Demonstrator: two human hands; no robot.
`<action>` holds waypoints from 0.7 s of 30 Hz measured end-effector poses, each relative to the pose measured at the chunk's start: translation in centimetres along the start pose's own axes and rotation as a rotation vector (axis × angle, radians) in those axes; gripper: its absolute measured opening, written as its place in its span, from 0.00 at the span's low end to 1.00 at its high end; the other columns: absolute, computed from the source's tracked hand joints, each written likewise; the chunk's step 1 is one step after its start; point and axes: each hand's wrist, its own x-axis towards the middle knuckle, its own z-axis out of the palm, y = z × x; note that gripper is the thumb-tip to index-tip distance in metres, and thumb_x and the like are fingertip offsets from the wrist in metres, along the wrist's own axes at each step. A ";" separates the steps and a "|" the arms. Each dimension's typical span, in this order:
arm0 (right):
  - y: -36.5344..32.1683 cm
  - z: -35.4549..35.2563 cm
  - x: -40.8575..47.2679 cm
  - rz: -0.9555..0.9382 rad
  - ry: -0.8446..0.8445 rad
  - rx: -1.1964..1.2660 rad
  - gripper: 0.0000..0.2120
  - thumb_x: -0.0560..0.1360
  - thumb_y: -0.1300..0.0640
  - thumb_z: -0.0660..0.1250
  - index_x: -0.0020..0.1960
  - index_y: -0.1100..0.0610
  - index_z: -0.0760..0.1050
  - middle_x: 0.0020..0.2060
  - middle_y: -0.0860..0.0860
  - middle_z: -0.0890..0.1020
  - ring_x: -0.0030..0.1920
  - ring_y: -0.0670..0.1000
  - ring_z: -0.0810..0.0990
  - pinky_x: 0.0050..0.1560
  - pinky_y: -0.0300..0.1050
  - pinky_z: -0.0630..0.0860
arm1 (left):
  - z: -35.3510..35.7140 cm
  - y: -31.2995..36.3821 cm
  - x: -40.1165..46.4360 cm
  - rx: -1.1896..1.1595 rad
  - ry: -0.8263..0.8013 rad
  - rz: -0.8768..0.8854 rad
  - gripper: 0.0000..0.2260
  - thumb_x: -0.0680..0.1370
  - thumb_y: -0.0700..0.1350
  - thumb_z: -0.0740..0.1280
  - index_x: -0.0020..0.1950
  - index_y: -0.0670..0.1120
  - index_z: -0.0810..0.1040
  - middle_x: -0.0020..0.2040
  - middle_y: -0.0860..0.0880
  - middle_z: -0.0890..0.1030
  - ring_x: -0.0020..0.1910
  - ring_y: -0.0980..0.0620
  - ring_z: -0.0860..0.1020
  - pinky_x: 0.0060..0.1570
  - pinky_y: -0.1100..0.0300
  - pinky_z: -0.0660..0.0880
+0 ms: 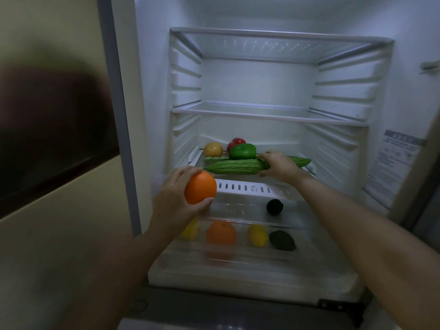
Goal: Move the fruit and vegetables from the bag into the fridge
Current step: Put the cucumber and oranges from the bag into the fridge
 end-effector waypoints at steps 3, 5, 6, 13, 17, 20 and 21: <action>-0.6 -0.4 -1.1 -0.048 0.096 0.073 0.25 0.72 0.51 0.71 0.66 0.55 0.70 0.60 0.54 0.75 0.59 0.54 0.72 0.58 0.50 0.71 | 0.3 0.5 0.1 -0.024 -0.001 0.018 0.31 0.66 0.49 0.78 0.66 0.49 0.71 0.65 0.49 0.72 0.59 0.48 0.73 0.55 0.52 0.74; -1.2 -0.9 -2.1 -0.073 0.134 0.112 0.25 0.72 0.50 0.71 0.66 0.54 0.70 0.61 0.53 0.75 0.61 0.53 0.71 0.60 0.51 0.71 | 0.6 0.9 0.2 -0.041 -0.006 0.043 0.31 0.66 0.48 0.78 0.66 0.49 0.71 0.65 0.48 0.72 0.58 0.49 0.72 0.54 0.55 0.73; -1.6 -1.3 -2.5 -0.076 0.145 0.118 0.25 0.72 0.49 0.71 0.66 0.53 0.70 0.62 0.52 0.74 0.62 0.53 0.71 0.61 0.51 0.71 | 0.9 1.1 0.3 -0.039 -0.011 0.059 0.30 0.66 0.49 0.78 0.65 0.49 0.71 0.65 0.48 0.72 0.58 0.50 0.72 0.53 0.57 0.72; -2.4 -3.8 -7.7 0.010 0.294 0.182 0.23 0.74 0.50 0.69 0.67 0.53 0.70 0.64 0.53 0.74 0.65 0.53 0.70 0.62 0.46 0.67 | 3.5 1.9 2.8 -0.025 -0.177 0.133 0.30 0.65 0.51 0.77 0.65 0.50 0.72 0.64 0.49 0.73 0.59 0.51 0.72 0.54 0.58 0.72; -2.7 -4.1 -11.8 0.106 0.381 0.193 0.20 0.75 0.52 0.67 0.65 0.56 0.72 0.61 0.54 0.76 0.60 0.54 0.73 0.58 0.48 0.71 | 6.0 2.7 4.7 -0.026 -0.342 0.193 0.31 0.66 0.53 0.77 0.66 0.50 0.71 0.65 0.48 0.71 0.61 0.47 0.72 0.57 0.52 0.73; -2.3 -4.1 -14.4 0.142 0.376 0.175 0.20 0.76 0.52 0.66 0.65 0.57 0.72 0.61 0.54 0.75 0.62 0.54 0.72 0.59 0.46 0.70 | 8.4 3.7 5.5 -0.048 -0.449 0.249 0.30 0.66 0.53 0.76 0.65 0.52 0.70 0.64 0.49 0.72 0.60 0.49 0.72 0.54 0.55 0.72; -2.1 -4.2 -15.1 0.156 0.371 0.170 0.20 0.76 0.51 0.66 0.66 0.56 0.72 0.62 0.54 0.75 0.62 0.54 0.72 0.58 0.45 0.69 | 9.3 4.1 5.7 -0.058 -0.468 0.264 0.30 0.66 0.54 0.76 0.65 0.53 0.70 0.64 0.50 0.72 0.60 0.49 0.72 0.53 0.57 0.70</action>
